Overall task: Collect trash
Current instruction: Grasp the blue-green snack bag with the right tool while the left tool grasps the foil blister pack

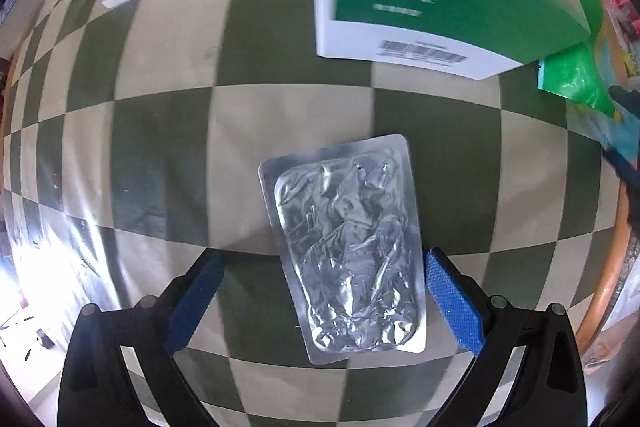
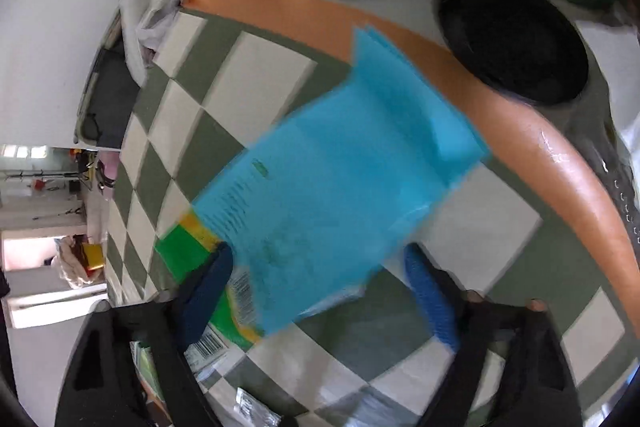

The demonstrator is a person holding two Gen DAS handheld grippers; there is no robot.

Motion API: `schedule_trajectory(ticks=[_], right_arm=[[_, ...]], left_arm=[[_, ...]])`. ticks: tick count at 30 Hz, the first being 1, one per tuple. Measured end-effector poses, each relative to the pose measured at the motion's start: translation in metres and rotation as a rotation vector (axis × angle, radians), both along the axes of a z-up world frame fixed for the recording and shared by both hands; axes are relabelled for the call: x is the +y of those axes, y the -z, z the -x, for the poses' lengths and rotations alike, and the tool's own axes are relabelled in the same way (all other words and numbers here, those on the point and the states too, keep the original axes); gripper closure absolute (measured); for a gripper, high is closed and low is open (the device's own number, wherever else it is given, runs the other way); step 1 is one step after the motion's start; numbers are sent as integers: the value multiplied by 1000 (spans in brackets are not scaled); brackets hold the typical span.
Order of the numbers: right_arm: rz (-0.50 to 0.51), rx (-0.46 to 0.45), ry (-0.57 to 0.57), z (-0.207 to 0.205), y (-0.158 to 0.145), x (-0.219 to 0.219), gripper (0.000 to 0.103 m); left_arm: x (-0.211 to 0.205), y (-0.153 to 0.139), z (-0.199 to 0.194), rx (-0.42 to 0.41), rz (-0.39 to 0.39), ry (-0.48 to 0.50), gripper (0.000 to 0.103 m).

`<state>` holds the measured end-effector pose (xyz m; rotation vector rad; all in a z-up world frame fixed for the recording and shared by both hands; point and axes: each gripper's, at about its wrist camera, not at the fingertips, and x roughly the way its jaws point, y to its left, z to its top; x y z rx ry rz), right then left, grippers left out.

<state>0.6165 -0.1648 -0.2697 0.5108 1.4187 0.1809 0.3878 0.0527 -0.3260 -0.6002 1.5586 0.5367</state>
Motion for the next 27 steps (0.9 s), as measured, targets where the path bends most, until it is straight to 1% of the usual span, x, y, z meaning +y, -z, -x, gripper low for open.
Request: schedule_trajectory(ticks=[1,3,5,6,7,9,10,12,15,16,19,22,27], right_arm=[[-15,-5,-19,-1,2,4,51],[15,-44,-31,2,0,8,63],[35,-72,-64,4,-3,13,71],[40,-83,-88,6,-5,14,81],[52,-94,-113,9,-8,16,82],[83,-122,-183,21,-14,17,85],[94,-128,-216,29,-16,18,85],[111,-130,-285,47,-17,15,86],[120,-108,-341,71,-14,8,86],[117,-94,-350,77,-15,-2,86],[108,-59,-360,91,-7,-7,87],[110,-46,-363,102,0,-5,87],[104,-57,-367,108,-4,1,87]], left_arm=[[1,0,3,2,-7,7,2],[3,0,8,1,-13,22,3],[3,-1,9,-4,-32,45,5],[1,-2,9,-10,-34,55,9],[0,-2,10,-21,-29,68,12],[-5,-4,8,-33,-24,89,25],[-7,-6,7,-38,-26,106,28],[-17,-8,5,-48,-34,145,38],[-23,-8,-1,-48,-48,174,38],[-24,-7,-3,-52,-45,175,38],[-25,-5,-2,-51,-51,179,38],[-16,-9,10,-51,-55,181,39],[-25,-21,17,-70,-67,190,39]])
